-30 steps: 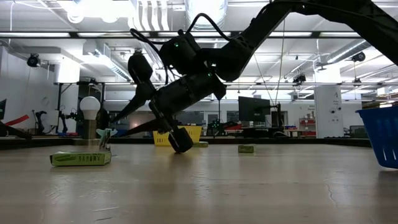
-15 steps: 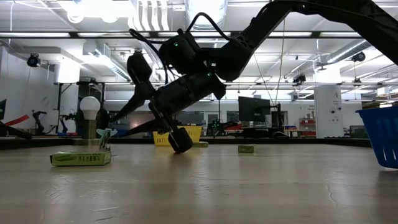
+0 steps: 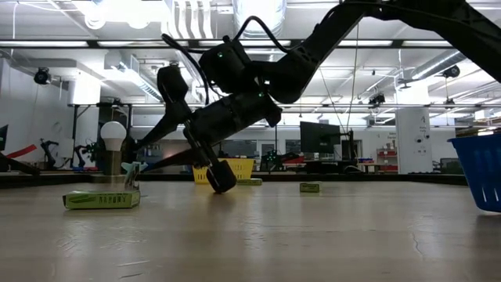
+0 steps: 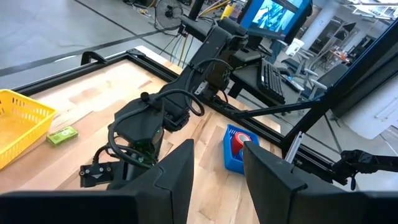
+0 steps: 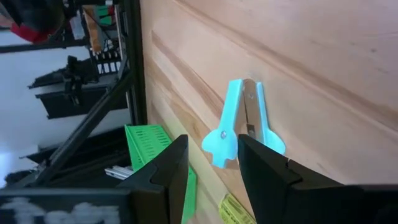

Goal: Pick and place Stapler, Stapler remover, tape
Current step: Put the light blue staple remover into the green basket

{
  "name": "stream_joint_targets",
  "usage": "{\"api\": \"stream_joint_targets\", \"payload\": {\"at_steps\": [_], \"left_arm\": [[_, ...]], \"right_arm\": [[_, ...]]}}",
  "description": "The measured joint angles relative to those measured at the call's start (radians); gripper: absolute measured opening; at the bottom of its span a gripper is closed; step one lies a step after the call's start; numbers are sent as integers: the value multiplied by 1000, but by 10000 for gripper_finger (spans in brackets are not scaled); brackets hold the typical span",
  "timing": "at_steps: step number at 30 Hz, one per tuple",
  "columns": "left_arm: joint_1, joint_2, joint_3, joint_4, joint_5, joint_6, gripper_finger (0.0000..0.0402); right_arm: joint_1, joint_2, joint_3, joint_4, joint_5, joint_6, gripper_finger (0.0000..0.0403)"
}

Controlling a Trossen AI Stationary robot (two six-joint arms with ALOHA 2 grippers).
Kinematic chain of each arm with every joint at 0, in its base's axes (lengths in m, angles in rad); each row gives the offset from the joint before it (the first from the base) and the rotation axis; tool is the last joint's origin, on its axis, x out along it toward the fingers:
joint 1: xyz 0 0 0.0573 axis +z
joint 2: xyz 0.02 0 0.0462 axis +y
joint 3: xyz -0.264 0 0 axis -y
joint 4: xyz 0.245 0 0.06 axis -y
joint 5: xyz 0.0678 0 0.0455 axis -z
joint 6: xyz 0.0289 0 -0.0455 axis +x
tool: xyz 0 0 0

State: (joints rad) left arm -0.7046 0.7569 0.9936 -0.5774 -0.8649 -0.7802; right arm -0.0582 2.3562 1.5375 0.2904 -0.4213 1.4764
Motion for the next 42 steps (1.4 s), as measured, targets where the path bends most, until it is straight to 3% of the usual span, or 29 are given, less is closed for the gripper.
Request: {"api": "stream_joint_targets", "payload": {"at_steps": [19, 33, 42], "left_arm": [[0, 0, 0, -5, -1, 2, 140], [0, 1, -1, -28, -2, -2, 140], [0, 0, -1, -32, -2, -2, 140]], "right_arm": [[13, 1, 6, -25, -4, -39, 94], [19, 0, 5, -46, -27, -105, 13], [21, -8, 10, -56, -31, -175, 8]]}}
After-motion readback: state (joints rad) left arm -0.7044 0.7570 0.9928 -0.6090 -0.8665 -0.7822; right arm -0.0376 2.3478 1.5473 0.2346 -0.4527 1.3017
